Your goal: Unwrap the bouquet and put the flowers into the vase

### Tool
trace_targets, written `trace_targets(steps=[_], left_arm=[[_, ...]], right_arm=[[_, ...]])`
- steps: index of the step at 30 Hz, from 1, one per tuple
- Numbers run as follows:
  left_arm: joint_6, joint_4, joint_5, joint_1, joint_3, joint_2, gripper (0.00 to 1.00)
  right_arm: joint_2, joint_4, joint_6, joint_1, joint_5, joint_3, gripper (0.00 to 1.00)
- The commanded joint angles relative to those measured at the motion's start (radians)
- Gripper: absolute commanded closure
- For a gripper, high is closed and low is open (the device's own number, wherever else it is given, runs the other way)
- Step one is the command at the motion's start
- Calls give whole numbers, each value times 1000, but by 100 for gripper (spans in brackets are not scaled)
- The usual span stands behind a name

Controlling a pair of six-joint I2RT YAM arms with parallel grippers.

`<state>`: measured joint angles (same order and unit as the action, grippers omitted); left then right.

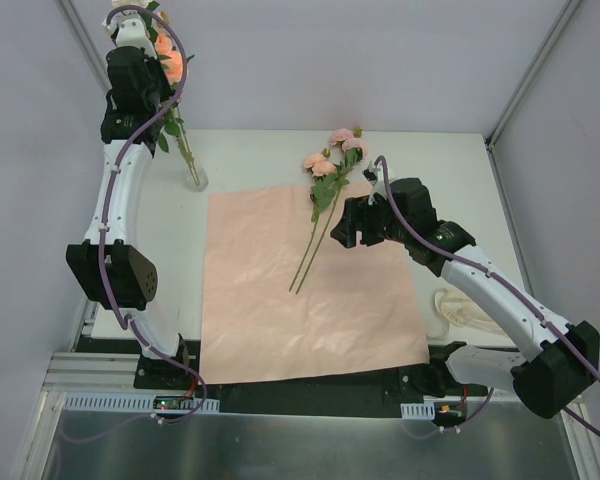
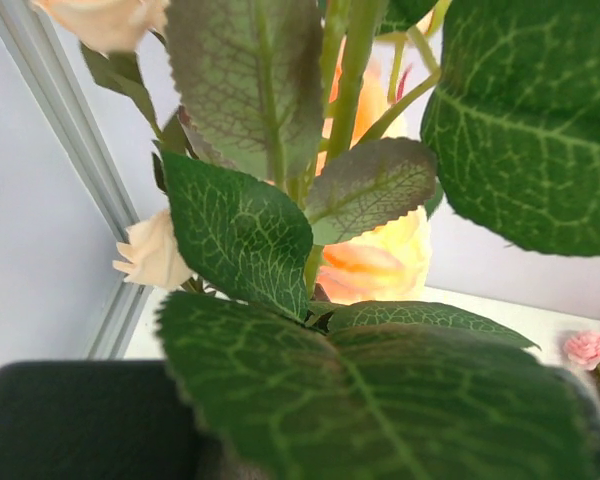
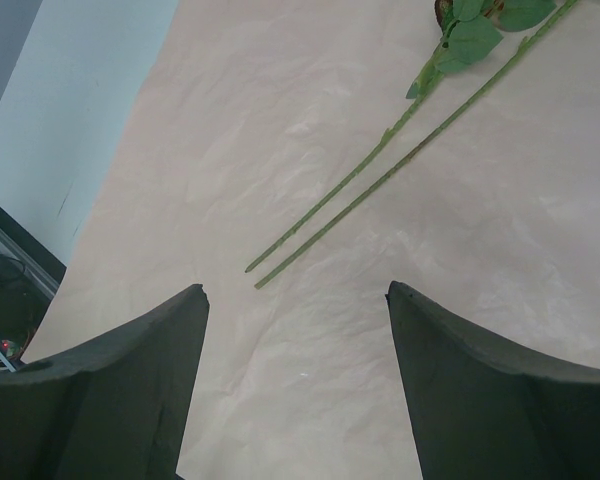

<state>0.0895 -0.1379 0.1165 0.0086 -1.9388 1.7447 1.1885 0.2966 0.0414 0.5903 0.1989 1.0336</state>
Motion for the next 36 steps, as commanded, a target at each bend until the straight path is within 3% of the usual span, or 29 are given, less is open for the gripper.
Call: trace_targets(steps=[1, 19, 21, 22, 29, 33, 36], left_arm=[[21, 12, 18, 8, 26, 1, 100], [64, 109, 66, 7, 245, -17, 99], [62, 123, 68, 8, 265, -42, 86], [62, 124, 63, 8, 285, -51, 68], [65, 136, -13, 7, 385, -190, 24], [82, 136, -101, 5, 435, -290, 15], [116, 135, -211, 5, 498, -394, 14]], right_arm=[[-1, -4, 11, -3, 11, 26, 25], [14, 4, 14, -3, 20, 16, 25], [26, 6, 15, -4, 22, 16, 25], [32, 7, 18, -3, 25, 17, 25], [137, 38, 116, -10, -33, 65, 25], [230, 39, 234, -39, -44, 100, 26], [330, 39, 339, -66, -20, 123, 30]])
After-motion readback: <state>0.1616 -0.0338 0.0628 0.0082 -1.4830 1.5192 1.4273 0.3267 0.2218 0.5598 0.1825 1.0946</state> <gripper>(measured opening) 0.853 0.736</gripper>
